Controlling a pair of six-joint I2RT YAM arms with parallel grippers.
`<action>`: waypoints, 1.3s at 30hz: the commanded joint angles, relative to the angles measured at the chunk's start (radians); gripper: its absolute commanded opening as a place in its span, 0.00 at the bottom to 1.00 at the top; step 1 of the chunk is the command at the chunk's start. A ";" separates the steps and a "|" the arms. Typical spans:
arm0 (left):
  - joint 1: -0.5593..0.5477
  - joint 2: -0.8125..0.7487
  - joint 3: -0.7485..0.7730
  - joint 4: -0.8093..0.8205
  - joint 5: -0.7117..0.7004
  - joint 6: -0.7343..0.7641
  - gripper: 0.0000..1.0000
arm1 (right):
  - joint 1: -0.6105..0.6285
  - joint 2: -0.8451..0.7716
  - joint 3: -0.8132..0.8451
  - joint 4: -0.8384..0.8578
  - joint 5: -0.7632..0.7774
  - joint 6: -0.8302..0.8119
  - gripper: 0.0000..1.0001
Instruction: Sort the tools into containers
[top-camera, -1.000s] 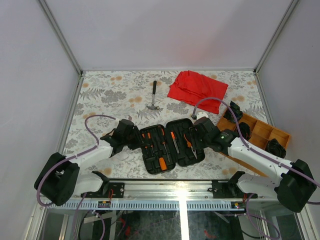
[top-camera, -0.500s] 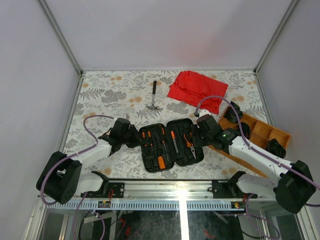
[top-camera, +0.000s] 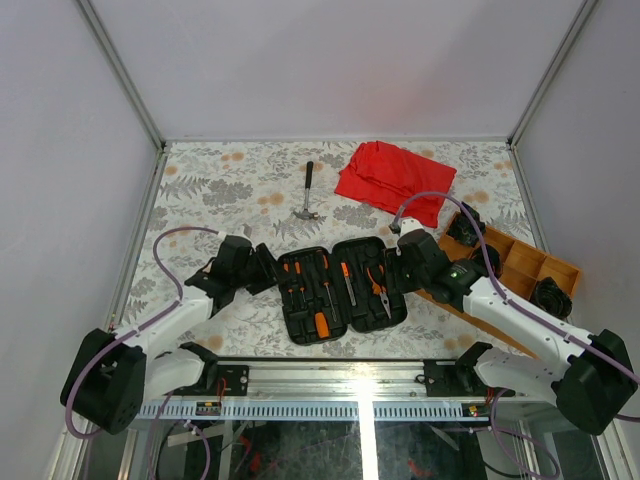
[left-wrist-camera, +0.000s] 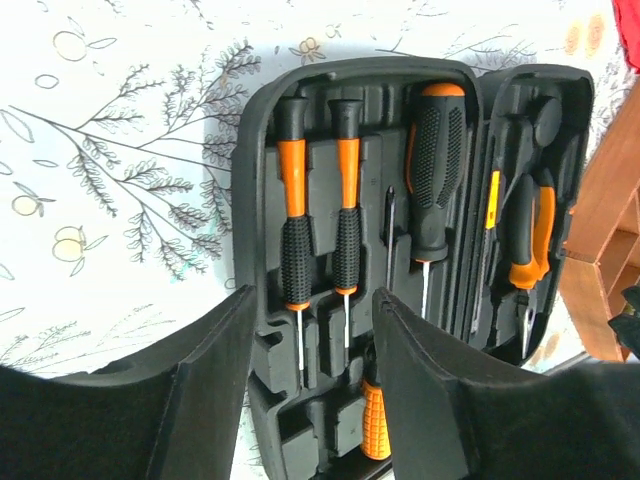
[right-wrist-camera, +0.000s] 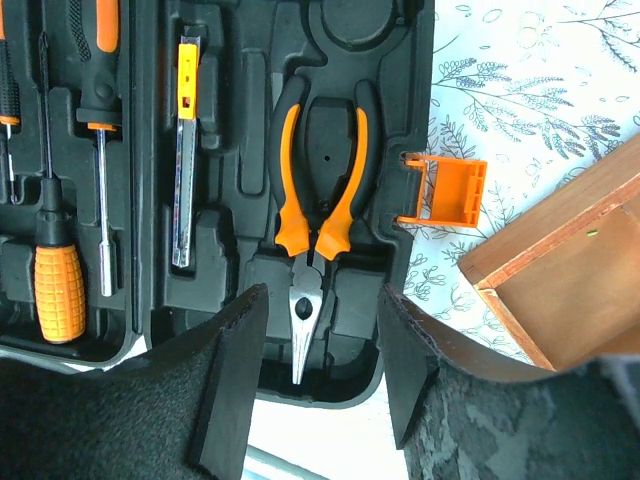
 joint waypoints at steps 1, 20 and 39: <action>0.007 -0.011 0.023 -0.078 -0.086 0.027 0.50 | -0.007 -0.014 -0.005 0.025 -0.005 -0.015 0.55; 0.008 0.159 -0.035 0.061 -0.016 0.004 0.38 | -0.007 -0.017 -0.028 0.031 -0.016 -0.004 0.55; 0.139 0.083 -0.078 0.011 0.011 0.027 0.04 | -0.007 0.002 -0.024 0.036 -0.002 -0.002 0.55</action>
